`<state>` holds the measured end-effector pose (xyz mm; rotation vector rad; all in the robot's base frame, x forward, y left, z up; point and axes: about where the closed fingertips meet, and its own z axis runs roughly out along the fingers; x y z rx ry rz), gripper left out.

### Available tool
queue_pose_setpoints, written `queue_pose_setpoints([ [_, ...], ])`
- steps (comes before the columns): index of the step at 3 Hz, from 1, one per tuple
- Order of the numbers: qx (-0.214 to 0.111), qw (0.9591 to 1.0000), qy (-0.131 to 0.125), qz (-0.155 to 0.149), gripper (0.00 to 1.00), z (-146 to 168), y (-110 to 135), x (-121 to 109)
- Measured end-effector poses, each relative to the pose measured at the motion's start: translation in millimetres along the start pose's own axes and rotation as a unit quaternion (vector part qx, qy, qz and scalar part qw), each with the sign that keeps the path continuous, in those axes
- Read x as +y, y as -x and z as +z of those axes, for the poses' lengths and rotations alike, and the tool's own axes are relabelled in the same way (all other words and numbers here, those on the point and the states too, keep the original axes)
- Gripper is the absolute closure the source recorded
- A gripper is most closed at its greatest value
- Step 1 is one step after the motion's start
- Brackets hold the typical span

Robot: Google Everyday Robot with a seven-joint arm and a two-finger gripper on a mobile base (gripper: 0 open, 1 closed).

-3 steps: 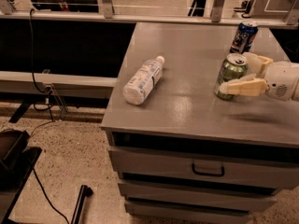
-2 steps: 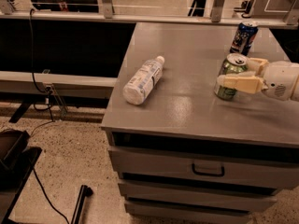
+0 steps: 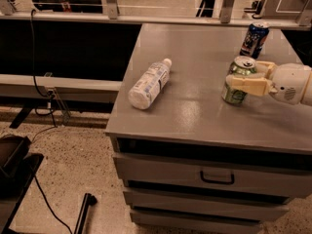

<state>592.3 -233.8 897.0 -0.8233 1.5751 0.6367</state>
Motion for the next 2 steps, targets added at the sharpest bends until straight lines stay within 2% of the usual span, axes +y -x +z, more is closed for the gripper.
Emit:
queue_pose_setpoints([
  [1,0.000,1.0000,0.002,0.000,1.00,2.5,0.6,1.3],
  [2,0.007,0.9999,0.009,-0.009,1.00,7.5,5.9,1.9],
])
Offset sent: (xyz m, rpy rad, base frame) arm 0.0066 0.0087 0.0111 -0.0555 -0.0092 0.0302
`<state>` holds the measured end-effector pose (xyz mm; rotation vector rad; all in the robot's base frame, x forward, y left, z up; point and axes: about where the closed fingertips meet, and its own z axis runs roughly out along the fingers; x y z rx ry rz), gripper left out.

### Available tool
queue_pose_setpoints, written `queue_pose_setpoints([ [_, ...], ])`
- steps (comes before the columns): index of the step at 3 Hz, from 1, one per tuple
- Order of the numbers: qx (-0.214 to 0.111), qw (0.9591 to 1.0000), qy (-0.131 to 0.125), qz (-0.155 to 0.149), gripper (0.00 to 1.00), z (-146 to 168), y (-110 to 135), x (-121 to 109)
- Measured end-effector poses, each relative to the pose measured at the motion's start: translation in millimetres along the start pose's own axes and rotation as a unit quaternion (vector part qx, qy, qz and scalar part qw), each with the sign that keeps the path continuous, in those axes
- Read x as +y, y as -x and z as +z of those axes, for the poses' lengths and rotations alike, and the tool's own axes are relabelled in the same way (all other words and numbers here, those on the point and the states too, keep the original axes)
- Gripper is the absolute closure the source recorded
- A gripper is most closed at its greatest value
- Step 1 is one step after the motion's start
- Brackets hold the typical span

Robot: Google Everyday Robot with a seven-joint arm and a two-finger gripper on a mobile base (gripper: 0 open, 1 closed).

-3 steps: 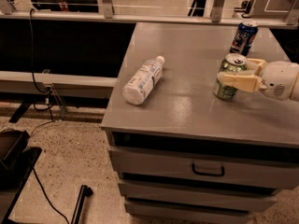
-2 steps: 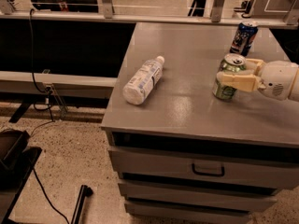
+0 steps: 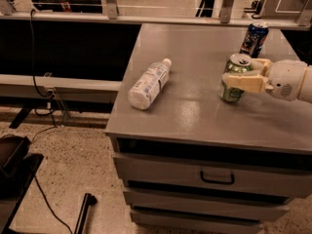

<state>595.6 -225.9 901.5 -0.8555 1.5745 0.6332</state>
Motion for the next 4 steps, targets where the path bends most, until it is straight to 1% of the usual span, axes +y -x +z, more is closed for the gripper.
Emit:
queue_pose_setpoints([
  [1,0.024,0.9995,0.010,-0.018,1.00,10.7,9.1,-1.5],
  [2,0.067,0.9960,0.035,-0.047,1.00,28.1,15.8,2.3],
  [3,0.146,0.9802,0.087,-0.101,1.00,50.3,15.1,17.0],
  [4,0.240,0.9433,0.147,-0.176,0.97,67.0,5.9,40.7],
])
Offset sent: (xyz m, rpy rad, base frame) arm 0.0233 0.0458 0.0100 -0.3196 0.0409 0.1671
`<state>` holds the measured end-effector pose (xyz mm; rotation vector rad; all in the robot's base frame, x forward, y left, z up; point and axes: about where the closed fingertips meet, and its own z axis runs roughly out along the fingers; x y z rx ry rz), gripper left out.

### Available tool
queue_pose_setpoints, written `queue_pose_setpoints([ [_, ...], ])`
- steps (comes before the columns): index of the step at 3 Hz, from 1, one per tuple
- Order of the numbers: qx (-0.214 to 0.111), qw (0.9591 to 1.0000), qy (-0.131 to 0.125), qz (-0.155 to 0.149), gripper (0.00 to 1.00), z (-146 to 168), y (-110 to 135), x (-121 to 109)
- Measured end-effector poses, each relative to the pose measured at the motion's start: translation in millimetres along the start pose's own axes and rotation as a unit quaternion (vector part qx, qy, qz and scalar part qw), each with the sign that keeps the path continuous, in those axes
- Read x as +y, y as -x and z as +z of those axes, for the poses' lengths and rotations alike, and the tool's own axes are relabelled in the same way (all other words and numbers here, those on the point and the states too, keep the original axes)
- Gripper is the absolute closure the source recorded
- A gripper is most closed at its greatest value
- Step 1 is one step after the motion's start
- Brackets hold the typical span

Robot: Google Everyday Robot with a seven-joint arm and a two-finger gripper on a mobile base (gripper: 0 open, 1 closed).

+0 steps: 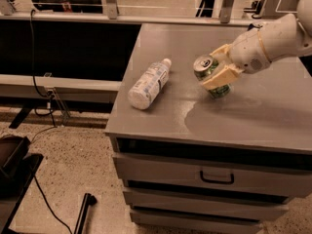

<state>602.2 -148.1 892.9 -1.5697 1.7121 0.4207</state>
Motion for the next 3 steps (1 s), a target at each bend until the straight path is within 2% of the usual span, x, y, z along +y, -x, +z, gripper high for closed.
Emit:
queue_pose_setpoints([
  [1,0.055,0.9971,0.029,-0.043,0.86,9.0,1.0,9.5],
  [2,0.104,0.9912,0.028,-0.077,0.68,4.8,-1.3,13.2],
  [3,0.152,0.9815,0.032,-0.113,0.45,0.5,-4.7,17.0],
])
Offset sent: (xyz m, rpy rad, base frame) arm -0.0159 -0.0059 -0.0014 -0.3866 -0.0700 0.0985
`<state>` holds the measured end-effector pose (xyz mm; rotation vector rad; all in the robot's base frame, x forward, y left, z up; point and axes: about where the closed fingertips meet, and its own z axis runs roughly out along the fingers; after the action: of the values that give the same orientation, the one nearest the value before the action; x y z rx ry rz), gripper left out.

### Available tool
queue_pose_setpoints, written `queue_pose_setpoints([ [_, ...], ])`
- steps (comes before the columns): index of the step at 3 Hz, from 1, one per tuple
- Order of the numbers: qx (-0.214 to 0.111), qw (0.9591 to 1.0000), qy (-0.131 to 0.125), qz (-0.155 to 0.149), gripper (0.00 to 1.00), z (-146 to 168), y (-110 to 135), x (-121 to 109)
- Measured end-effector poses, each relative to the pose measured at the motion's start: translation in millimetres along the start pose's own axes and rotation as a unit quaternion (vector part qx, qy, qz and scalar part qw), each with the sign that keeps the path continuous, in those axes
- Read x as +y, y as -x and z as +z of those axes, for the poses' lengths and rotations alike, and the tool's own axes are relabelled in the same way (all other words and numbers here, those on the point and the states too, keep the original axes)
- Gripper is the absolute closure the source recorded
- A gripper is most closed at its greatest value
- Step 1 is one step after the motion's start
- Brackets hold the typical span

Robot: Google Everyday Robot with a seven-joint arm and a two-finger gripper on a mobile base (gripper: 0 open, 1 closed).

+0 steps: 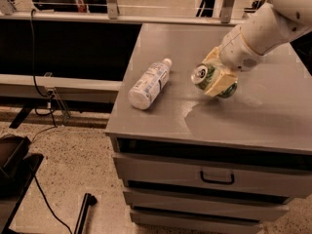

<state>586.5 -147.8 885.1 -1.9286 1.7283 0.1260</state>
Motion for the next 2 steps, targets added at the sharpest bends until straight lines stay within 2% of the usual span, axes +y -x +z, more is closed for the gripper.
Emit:
queue_pose_setpoints([
  [2,0.005,1.0000,0.003,-0.005,0.00,3.5,0.1,0.5],
])
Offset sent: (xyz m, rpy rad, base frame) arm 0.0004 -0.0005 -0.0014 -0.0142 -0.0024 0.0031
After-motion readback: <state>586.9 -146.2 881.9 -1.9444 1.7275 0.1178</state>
